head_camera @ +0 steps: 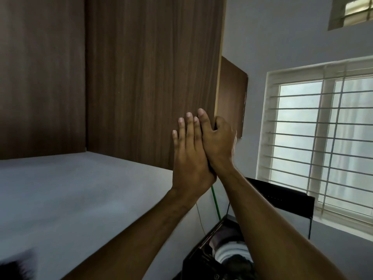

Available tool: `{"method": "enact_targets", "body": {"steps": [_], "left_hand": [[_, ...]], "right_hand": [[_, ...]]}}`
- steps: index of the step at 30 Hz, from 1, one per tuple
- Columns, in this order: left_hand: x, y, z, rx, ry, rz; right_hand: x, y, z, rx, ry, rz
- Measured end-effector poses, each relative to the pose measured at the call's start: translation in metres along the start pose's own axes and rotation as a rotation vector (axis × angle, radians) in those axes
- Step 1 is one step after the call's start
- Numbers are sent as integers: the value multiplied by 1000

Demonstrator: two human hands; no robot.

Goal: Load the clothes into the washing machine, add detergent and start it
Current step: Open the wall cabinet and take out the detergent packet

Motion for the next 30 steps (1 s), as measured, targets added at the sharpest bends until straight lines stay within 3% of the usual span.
{"method": "enact_targets", "body": {"steps": [12, 20, 26, 30], "left_hand": [[50, 34, -22, -10, 94, -3], [105, 77, -47, 67, 614, 160], [119, 86, -55, 20, 476, 91], [118, 89, -50, 35, 462, 130]], "right_hand": [[-2, 29, -68, -15, 60, -13], [-14, 53, -140, 93, 181, -47], [-18, 63, -143, 116, 116, -30], [-18, 67, -140, 167, 110, -58]]}}
Point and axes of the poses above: each hand's wrist, its own y-axis away from the middle knuckle, its own x-axis out of the back of the hand, z = x × y, the point moved 6 cm from there along -y, towards the middle knuckle, and after that the axes turned 14 degrees about -z, right-handed, at the moved point
